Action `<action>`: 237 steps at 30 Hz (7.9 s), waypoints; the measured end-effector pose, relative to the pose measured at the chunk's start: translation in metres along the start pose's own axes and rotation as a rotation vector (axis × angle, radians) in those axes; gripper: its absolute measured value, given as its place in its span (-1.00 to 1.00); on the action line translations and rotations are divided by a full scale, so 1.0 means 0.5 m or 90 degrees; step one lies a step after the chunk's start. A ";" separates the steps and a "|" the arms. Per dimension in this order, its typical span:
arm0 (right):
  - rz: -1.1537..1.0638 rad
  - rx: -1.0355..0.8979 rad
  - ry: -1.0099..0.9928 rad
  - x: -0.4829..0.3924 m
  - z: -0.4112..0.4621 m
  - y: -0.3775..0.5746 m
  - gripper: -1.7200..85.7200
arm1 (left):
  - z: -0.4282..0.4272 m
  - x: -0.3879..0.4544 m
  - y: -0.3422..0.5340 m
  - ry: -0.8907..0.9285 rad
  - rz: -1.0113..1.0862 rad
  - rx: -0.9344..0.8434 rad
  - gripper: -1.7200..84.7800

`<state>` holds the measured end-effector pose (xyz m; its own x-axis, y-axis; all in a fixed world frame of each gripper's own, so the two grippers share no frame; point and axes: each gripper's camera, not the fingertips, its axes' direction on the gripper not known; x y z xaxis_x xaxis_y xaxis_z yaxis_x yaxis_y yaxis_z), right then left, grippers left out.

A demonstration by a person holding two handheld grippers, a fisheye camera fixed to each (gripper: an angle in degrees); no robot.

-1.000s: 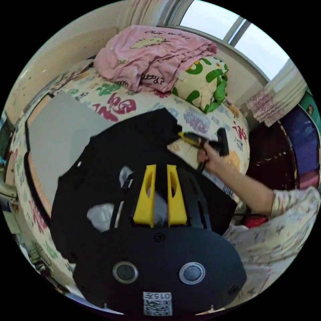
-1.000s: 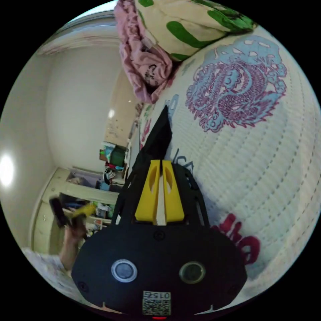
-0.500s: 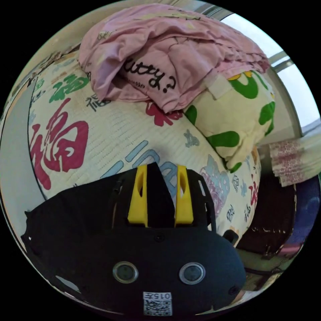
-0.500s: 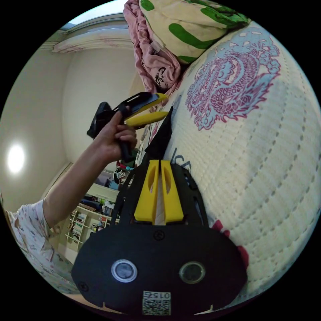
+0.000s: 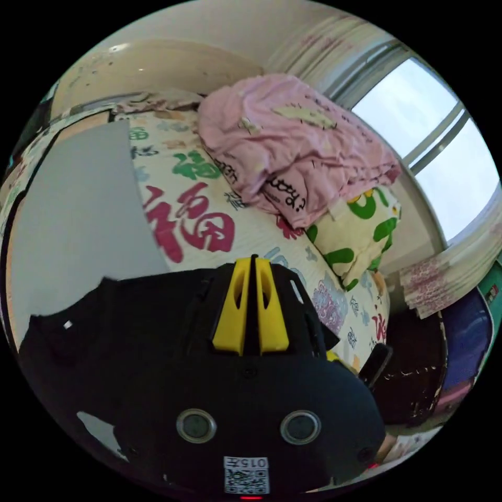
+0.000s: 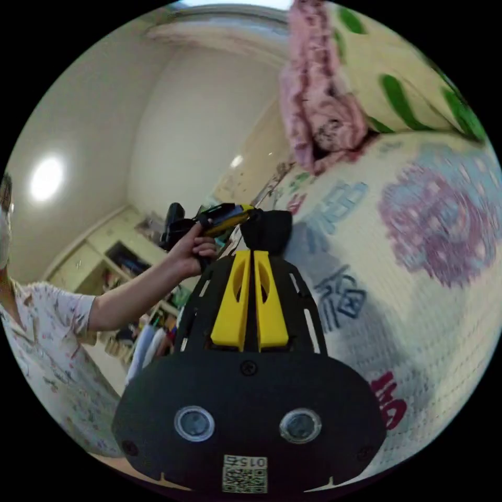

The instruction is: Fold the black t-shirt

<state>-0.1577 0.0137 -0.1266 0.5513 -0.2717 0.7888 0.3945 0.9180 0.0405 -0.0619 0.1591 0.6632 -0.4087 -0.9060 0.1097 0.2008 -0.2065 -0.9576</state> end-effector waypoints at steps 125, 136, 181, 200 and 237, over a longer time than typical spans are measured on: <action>-0.456 -0.757 0.097 1.022 1.429 1.192 -0.71 | 0.056 -0.060 1.574 -0.389 -0.461 0.338 -0.96; -0.376 -0.685 0.071 1.148 1.385 1.063 -0.93 | 0.097 -0.051 1.569 -0.404 -0.323 0.347 -0.98; -0.187 -0.524 0.245 1.116 0.917 0.801 -0.94 | 0.267 -0.201 1.259 -0.147 0.055 -0.094 -0.96; -0.269 -0.488 0.429 0.935 0.987 0.597 -0.67 | 0.200 -0.541 0.866 -0.263 -0.103 -0.065 -0.67; -0.234 -0.581 0.229 -0.144 0.013 1.245 -0.88 | -0.415 0.046 1.812 -0.185 0.184 -0.114 -0.93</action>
<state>0.0434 0.6064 -0.1546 0.4129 -0.6971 0.5861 0.9042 0.2365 -0.3557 -0.0739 0.0280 -0.2569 -0.0859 -0.9886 -0.1238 0.1029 0.1148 -0.9880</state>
